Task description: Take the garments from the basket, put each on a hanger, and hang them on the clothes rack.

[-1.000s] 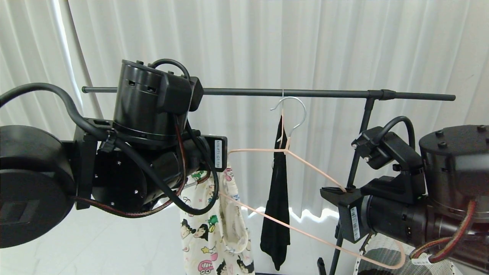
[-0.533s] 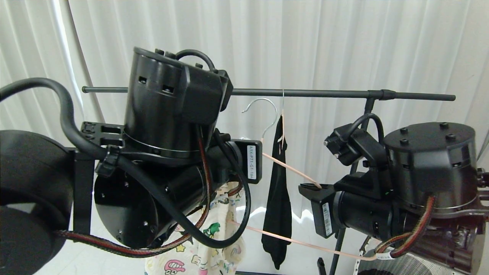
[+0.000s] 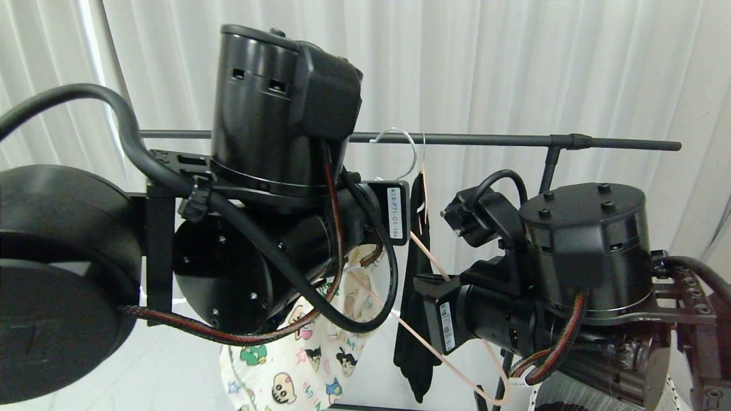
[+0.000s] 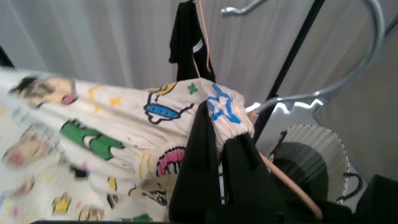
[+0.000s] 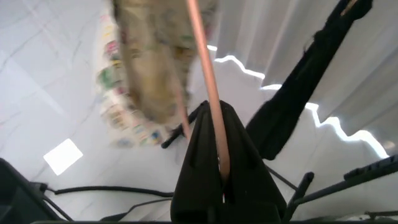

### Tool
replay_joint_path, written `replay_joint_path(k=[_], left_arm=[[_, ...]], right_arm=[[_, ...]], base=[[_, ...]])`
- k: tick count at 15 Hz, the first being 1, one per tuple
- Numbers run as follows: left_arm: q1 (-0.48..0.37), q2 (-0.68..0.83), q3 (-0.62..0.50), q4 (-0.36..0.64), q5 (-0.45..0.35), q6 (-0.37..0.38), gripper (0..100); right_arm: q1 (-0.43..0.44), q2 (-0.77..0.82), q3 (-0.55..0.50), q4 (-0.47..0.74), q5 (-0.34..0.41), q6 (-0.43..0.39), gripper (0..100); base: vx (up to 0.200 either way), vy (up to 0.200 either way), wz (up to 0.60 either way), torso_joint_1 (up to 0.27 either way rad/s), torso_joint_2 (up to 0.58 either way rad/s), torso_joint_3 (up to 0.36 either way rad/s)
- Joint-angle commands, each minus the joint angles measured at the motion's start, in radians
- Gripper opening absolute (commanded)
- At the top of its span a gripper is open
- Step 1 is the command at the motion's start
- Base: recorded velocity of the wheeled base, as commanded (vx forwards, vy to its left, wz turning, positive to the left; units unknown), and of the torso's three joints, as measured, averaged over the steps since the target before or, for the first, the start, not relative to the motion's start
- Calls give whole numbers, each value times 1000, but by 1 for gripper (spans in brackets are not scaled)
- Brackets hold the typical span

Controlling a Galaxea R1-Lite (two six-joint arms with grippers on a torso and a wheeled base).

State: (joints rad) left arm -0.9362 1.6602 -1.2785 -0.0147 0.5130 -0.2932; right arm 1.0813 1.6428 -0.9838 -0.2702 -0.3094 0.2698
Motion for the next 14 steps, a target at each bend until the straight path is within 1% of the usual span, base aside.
replay_joint_path(k=[1,2,4,5,7,9,10,11,12,13,14], left_arm=[[13,13,5,4,4,3,0],[42,12,11,4,21,6,0],[105,3,22,4,68,63,0],[126,0,18,4,70,80,0],[148,0,11,2,70,83,0],[145,0,11,2,68,82,0],[132,0,10,1,65,80,0],[102,3,-5,1,64,77,0],[94,6,-13,1,62,77,0],[83,30,-45,1,62,77,0],[80,53,-79,1,62,71,0]], right_arm=[[-7,-3,11,-1,-4,3,0],[-23,-20,28,-1,-14,3,0],[-60,-61,76,-1,-34,3,0],[-73,-86,97,0,-33,3,0],[-93,-120,136,0,-34,3,0],[-98,-135,146,-1,-36,6,0],[-98,-135,143,-3,-36,8,0],[-93,-129,142,-14,-36,8,0],[-86,-126,140,-24,-36,8,0],[-50,-121,140,-58,-36,6,0],[-35,-113,139,-73,-39,6,0]], base=[[0,0,0,0,0,0],[0,0,0,0,0,0],[0,0,0,0,0,0],[0,0,0,0,0,0],[0,0,0,0,0,0],[0,0,0,0,0,0],[0,0,0,0,0,0],[0,0,0,0,0,0],[0,0,0,0,0,0],[0,0,0,0,0,0],[0,0,0,0,0,0]])
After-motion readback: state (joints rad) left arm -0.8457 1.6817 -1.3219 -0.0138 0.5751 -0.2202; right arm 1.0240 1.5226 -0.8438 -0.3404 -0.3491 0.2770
